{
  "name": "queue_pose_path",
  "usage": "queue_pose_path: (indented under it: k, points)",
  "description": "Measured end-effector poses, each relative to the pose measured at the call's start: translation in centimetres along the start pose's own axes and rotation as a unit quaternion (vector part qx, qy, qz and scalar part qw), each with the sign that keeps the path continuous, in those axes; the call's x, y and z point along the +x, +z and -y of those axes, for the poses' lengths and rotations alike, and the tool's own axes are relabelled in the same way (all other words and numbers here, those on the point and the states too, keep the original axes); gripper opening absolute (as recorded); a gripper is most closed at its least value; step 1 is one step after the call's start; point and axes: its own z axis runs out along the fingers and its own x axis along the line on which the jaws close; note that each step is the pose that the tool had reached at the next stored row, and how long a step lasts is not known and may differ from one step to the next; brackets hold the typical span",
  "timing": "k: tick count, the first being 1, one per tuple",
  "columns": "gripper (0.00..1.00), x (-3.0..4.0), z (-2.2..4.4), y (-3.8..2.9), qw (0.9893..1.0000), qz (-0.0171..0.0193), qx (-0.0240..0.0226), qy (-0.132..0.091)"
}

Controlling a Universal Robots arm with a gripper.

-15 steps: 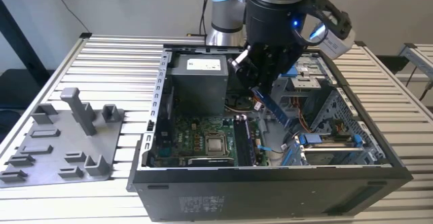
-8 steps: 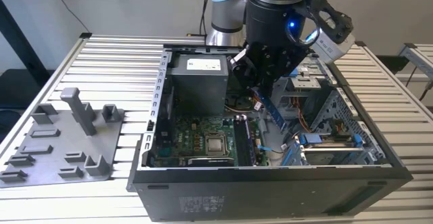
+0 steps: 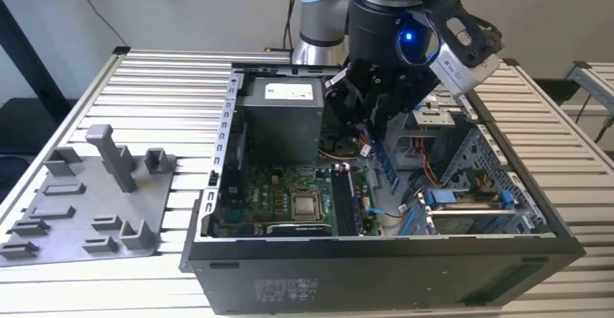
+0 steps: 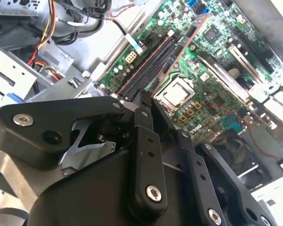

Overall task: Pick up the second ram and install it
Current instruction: 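Insert the second ram into the second slot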

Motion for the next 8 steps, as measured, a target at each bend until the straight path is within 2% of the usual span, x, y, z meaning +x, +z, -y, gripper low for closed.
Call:
queue_pose_path:
  k: [3,8]
  points:
    - [0.17,0.0,-0.01,0.02,0.9998,0.0001,0.0023,0.019]
    - [0.17,0.06,-0.17,0.03,0.9994,0.0003,0.0042,0.035]
